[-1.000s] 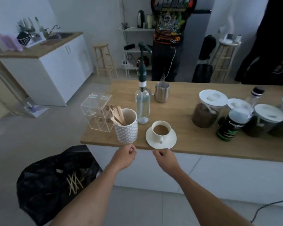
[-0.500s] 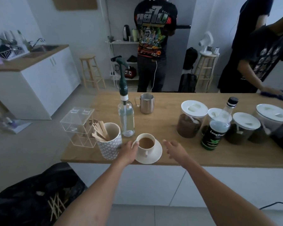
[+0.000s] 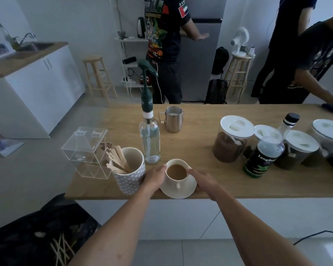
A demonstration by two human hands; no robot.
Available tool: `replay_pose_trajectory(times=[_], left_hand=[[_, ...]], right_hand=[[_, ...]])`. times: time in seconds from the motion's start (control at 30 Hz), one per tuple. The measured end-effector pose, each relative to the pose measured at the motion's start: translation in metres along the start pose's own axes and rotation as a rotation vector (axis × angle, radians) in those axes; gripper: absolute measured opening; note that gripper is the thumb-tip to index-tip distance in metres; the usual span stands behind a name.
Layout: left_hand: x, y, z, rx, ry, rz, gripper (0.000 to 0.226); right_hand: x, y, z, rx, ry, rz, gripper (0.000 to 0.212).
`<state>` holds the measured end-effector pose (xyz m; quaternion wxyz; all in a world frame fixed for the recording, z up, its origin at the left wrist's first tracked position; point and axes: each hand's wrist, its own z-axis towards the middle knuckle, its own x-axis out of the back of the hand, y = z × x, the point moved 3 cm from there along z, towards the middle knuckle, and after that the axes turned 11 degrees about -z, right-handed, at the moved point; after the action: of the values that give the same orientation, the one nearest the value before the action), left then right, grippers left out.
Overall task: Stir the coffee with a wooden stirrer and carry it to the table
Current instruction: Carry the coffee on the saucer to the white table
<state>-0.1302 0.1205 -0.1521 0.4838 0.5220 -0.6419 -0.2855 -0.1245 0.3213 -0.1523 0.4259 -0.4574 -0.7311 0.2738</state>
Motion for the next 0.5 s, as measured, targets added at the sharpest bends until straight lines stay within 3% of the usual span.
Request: replay_pose_trajectory(times=[0.1,0.2,0.4,0.5], left_hand=[[-0.001,0.003,0.005,-0.012,0.015,-0.045,0.039],[-0.004,0.002,0.006,0.011,0.000,-0.112,0.036],[-0.023,0.013,0.004,0.057,-0.124,-0.237,0.029],[-0.041,0.027,-0.001,0.061,-0.209,-0.239,0.027]], right_hand=[[0.001,0.007,0.008,-0.033,0.015,-0.001,0.046],[0.002,0.012,0.008,-0.058,0.033,0.079,0.044],[0.023,0.022,-0.010,-0.127,0.088,0.229,0.062],[0.043,0.030,-0.029,-0.076,0.085,0.220,0.059]])
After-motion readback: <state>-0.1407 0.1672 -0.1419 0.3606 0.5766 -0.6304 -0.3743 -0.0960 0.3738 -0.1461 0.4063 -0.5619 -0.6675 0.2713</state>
